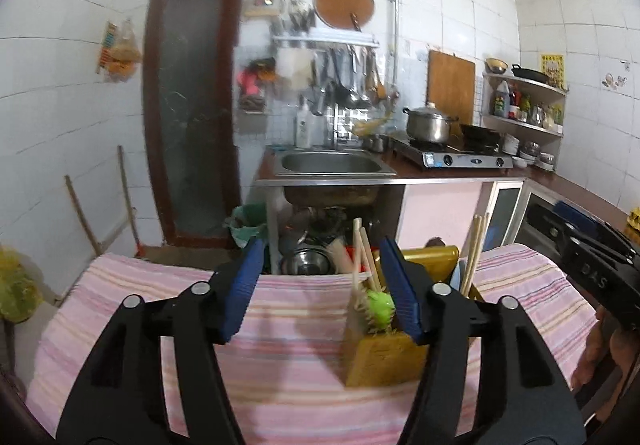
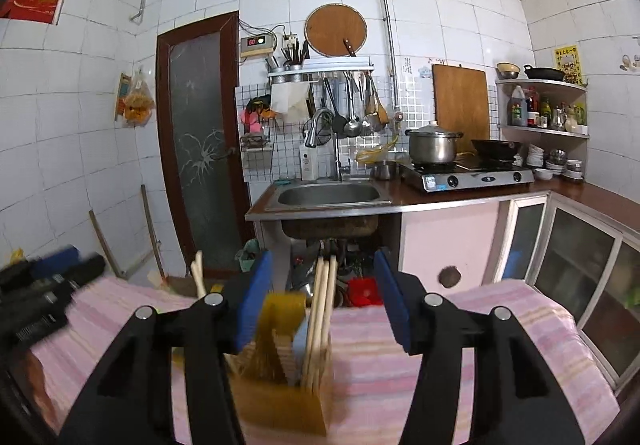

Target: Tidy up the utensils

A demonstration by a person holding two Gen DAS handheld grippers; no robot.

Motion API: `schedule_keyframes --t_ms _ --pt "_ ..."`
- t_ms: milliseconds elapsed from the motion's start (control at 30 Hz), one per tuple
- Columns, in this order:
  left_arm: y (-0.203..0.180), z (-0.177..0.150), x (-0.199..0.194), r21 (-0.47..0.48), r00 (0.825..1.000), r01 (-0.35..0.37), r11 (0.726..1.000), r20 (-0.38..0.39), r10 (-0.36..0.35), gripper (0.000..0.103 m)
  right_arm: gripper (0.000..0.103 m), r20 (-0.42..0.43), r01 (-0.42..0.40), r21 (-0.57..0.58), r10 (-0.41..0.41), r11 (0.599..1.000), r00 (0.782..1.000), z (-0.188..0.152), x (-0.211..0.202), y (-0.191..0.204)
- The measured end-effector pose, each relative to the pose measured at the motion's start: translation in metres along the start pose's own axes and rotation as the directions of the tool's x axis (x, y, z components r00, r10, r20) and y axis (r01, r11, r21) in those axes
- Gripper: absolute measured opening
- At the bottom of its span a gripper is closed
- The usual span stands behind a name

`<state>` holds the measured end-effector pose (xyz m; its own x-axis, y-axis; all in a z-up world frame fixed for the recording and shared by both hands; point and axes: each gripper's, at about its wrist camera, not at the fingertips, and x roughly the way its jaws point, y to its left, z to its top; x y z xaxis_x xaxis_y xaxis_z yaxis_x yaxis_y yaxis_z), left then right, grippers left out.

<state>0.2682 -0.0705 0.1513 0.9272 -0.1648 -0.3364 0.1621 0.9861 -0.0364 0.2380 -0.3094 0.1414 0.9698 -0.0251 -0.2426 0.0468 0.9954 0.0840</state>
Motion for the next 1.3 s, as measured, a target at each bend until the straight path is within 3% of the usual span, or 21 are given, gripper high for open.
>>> schedule_keyframes --t_ms 67,133,233,467,600,900,1100,1300 --pt "0.008 -0.004 -0.027 -0.010 1.000 -0.005 1.000 0.007 0.005 0.071 0.056 -0.009 -0.006 0.001 0.006 1.000 1.000 -0.006 -0.027 0.001" --pt "0.016 -0.009 -0.056 -0.020 1.000 -0.007 1.000 0.027 0.007 0.088 0.067 -0.002 -0.006 -0.007 0.006 1.000 1.000 -0.012 -0.051 0.005" --pt "0.021 -0.018 -0.101 -0.018 0.998 -0.010 1.000 0.060 0.011 0.098 0.083 0.027 -0.012 -0.018 0.013 1.000 1.000 -0.025 -0.098 0.014" --pt "0.038 -0.049 -0.179 -0.036 0.995 -0.027 0.999 0.097 0.030 0.098 0.096 0.029 -0.049 0.002 0.049 0.999 0.998 -0.054 -0.159 0.029" --pt "0.052 -0.086 -0.185 -0.083 0.997 -0.041 0.996 0.063 0.046 0.098 0.099 0.016 -0.032 0.016 0.031 0.999 0.999 -0.084 -0.172 0.030" --pt "0.054 -0.171 -0.165 -0.069 0.993 -0.108 0.992 0.036 0.111 0.098 0.099 -0.034 -0.001 -0.003 0.001 1.000 0.999 -0.160 -0.167 0.037" --pt "0.051 -0.195 -0.156 -0.033 0.987 -0.153 0.988 0.048 0.154 0.098 0.099 -0.006 0.035 -0.028 -0.035 0.999 0.999 -0.188 -0.167 0.040" --pt "0.048 -0.204 -0.158 -0.017 0.987 -0.154 0.988 0.046 0.155 0.098 0.099 0.019 0.045 -0.030 -0.045 0.999 0.999 -0.198 -0.176 0.042"
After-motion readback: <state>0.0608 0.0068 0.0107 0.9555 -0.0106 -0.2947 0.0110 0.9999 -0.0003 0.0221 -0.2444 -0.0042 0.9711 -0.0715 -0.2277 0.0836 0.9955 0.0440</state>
